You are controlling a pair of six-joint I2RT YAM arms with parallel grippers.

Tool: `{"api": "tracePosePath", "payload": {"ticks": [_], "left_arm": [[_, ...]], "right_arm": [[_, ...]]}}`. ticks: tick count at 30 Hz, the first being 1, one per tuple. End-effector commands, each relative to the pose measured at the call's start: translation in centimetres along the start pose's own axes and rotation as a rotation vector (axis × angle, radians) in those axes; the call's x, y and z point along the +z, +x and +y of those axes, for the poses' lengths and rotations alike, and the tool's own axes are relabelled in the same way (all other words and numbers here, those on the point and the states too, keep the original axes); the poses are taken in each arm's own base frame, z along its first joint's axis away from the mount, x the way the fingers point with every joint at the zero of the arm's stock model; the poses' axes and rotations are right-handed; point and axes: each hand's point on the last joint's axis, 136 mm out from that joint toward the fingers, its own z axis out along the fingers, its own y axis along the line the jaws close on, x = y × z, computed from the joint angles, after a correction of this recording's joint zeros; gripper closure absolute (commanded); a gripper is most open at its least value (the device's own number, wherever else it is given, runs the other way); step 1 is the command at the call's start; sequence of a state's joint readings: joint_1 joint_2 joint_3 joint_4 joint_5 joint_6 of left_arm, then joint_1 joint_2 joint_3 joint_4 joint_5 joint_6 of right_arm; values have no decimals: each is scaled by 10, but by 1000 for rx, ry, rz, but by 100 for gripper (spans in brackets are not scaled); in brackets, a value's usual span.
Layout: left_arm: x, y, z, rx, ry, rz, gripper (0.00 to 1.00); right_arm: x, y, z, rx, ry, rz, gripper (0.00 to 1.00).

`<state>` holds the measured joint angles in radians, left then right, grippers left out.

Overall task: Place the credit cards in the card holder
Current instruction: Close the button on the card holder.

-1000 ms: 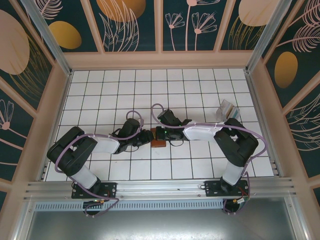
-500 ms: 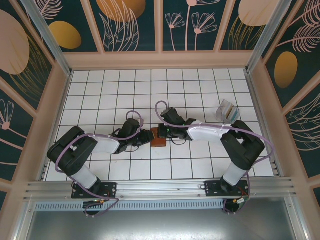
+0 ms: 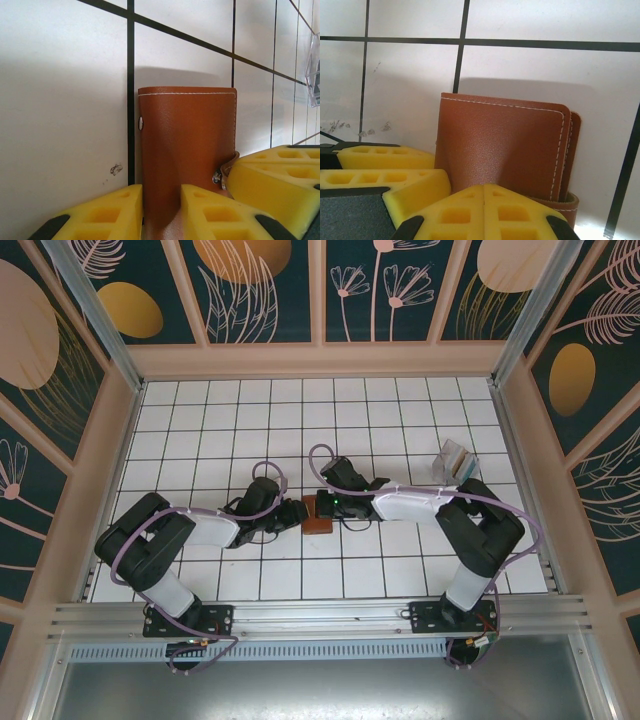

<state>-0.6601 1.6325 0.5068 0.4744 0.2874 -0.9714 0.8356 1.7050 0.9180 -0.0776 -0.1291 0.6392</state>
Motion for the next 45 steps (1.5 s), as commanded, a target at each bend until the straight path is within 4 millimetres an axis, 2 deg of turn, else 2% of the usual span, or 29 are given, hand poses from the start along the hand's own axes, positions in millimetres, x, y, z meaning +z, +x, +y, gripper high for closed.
{"api": "tracePosePath", "payload": {"ticks": [1, 14, 20, 25, 30, 36, 41, 45], "left_arm": [[10, 20, 33, -27, -97, 57, 73], [10, 20, 34, -30, -98, 56, 73], [10, 20, 33, -29, -95, 57, 73], [10, 20, 35, -34, -100, 56, 74], [10, 18, 33, -38, -98, 51, 74], [11, 17, 30, -41, -92, 56, 73], [7, 14, 24, -43, -69, 36, 71], [-9, -5, 10, 2, -68, -41, 66]], "right_arm": [[7, 6, -8, 22, 14, 20, 100], [16, 16, -13, 43, 7, 47, 100], [19, 25, -25, 55, 34, 47, 100], [19, 39, -37, 65, 49, 29, 100], [23, 56, -45, 26, 0, 3, 100], [22, 63, -46, -98, 37, -27, 100], [18, 57, -40, -145, 42, -48, 100], [-11, 24, -13, -192, -4, -164, 99]]}}
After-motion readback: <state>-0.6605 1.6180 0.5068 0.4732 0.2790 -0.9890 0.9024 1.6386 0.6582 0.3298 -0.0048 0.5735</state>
